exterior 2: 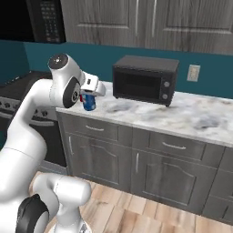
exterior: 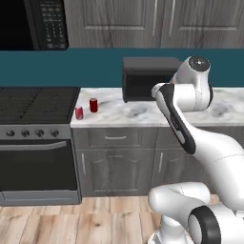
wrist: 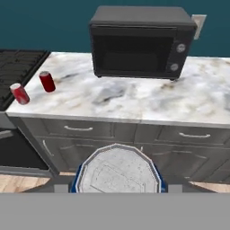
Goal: Four empty soda cans are scattered around the kitchen. Gather all the cans and cluster them next to the stove for recycling.
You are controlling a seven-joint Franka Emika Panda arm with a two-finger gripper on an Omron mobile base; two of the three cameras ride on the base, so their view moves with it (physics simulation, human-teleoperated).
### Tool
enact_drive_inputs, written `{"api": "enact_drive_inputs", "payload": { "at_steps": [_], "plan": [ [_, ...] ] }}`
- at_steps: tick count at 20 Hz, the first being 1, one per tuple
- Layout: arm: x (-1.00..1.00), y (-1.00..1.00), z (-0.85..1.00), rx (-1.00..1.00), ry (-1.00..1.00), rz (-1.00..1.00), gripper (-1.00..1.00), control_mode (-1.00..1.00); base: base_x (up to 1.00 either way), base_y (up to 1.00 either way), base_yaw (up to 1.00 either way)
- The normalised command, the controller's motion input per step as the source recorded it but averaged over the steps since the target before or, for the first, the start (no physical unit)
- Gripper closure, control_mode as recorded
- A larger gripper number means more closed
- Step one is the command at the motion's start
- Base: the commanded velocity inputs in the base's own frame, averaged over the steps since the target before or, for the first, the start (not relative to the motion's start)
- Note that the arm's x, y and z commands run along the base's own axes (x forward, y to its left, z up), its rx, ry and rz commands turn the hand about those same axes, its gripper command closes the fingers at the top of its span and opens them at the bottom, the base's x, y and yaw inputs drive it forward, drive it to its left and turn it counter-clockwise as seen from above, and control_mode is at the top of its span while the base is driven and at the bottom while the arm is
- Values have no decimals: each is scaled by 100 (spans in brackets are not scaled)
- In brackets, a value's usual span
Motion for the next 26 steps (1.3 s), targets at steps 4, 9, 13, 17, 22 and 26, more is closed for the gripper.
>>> {"api": "enact_drive_inputs", "payload": {
  "at_steps": [4, 9, 13, 17, 22, 26],
  "plan": [
    [0, 0, 0, 0, 0, 0, 100, 100, 48, 58, 3],
    [0, 0, 0, 0, 0, 0, 100, 100, 49, 49, 2],
    [0, 0, 0, 0, 0, 0, 100, 100, 44, 46, 2],
    [0, 0, 0, 0, 0, 0, 100, 100, 29, 43, 2],
    [0, 0, 0, 0, 0, 0, 100, 100, 6, 38, 2],
    [0, 0, 0, 0, 0, 0, 100, 100, 14, 31, 0]
  ]
}}
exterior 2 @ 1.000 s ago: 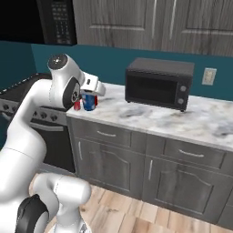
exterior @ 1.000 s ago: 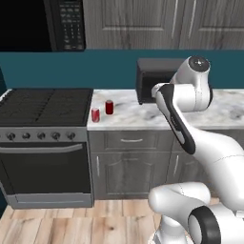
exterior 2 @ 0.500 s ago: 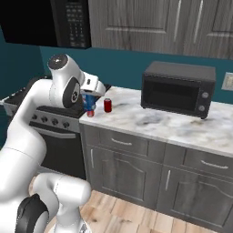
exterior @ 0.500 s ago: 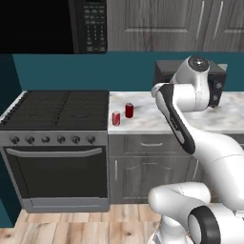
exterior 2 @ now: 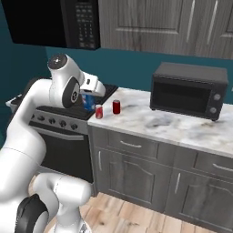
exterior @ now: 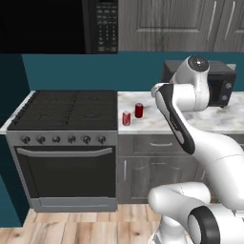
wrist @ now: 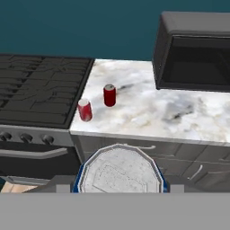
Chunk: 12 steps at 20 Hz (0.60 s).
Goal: Four empty soda cans are scattered around the kitchen. Gather all the cans and cluster them next to the stove for recycling.
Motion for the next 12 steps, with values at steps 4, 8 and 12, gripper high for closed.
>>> {"api": "enact_drive_inputs", "payload": {
  "at_steps": [4, 8, 12],
  "plan": [
    [0, 0, 0, 0, 0, 0, 100, 100, 21, 16, 0],
    [0, 0, 0, 0, 0, 0, 100, 100, 32, 0, 0],
    [0, 0, 0, 0, 0, 0, 100, 100, 45, 0, 0]
  ]
}}
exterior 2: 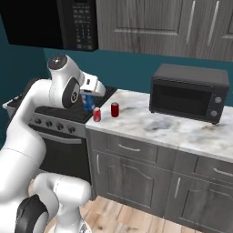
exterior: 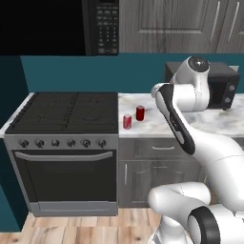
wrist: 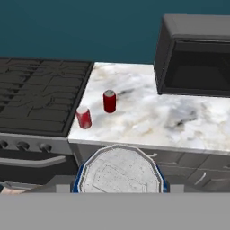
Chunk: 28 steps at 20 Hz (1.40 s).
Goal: Four empty soda cans are scattered around the kitchen. Gather all the cans and cluster them next to the stove for recycling.
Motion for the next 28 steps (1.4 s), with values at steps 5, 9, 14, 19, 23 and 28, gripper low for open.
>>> {"api": "enact_drive_inputs", "payload": {
  "at_steps": [5, 9, 14, 19, 23, 28],
  "plan": [
    [0, 0, 0, 0, 0, 0, 100, 100, 37, 0, 0],
    [0, 0, 0, 0, 0, 0, 100, 100, 15, 0, 0],
    [-1, 1, -12, 0, 6, 0, 100, -100, 0, 0, 0],
    [5, 0, -37, 0, 11, 0, 100, -100, 0, 0, 0],
    [20, 0, -37, 0, 1, 0, 100, -100, 0, 0, 0],
    [34, 0, -29, 1, 0, 0, 100, -100, 0, 0, 0]
  ]
}}
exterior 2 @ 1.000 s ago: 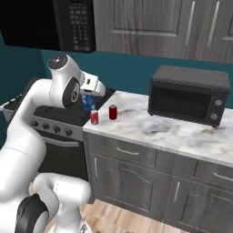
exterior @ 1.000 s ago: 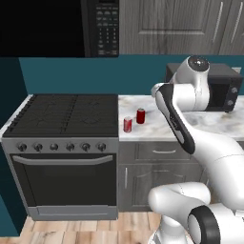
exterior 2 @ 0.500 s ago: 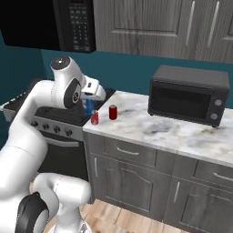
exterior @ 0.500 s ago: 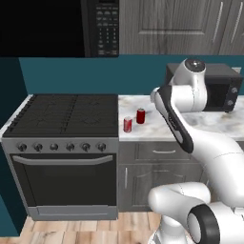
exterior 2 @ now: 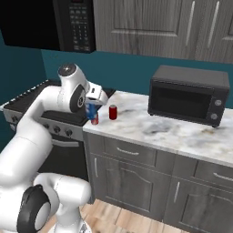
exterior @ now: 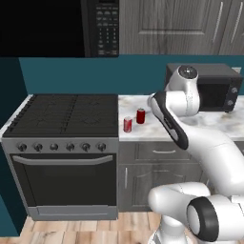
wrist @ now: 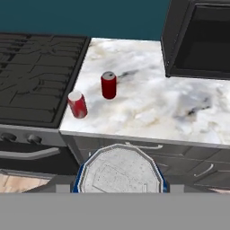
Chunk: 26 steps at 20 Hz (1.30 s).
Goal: Four empty soda cans are scattered around the kitchen. Gather all the cans and cluster them next to the stove for recycling.
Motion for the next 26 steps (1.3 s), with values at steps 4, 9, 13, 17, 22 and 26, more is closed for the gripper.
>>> {"api": "enact_drive_inputs", "payload": {
  "at_steps": [4, 9, 13, 17, 22, 26],
  "plan": [
    [30, 0, -28, 1, 0, 0, 100, -100, 0, 0, 0],
    [11, 0, -21, 2, 0, 0, 100, -100, 0, 0, 0],
    [3, 0, -21, 1, 0, 0, 100, -100, 0, 0, 0],
    [12, -1, -28, 0, -2, 0, 100, -100, 0, 0, 0],
    [18, 0, -29, 0, -2, 0, 100, -100, 0, 0, 0],
    [25, 0, -26, 0, -2, 0, 100, -100, 0, 0, 0]
  ]
}}
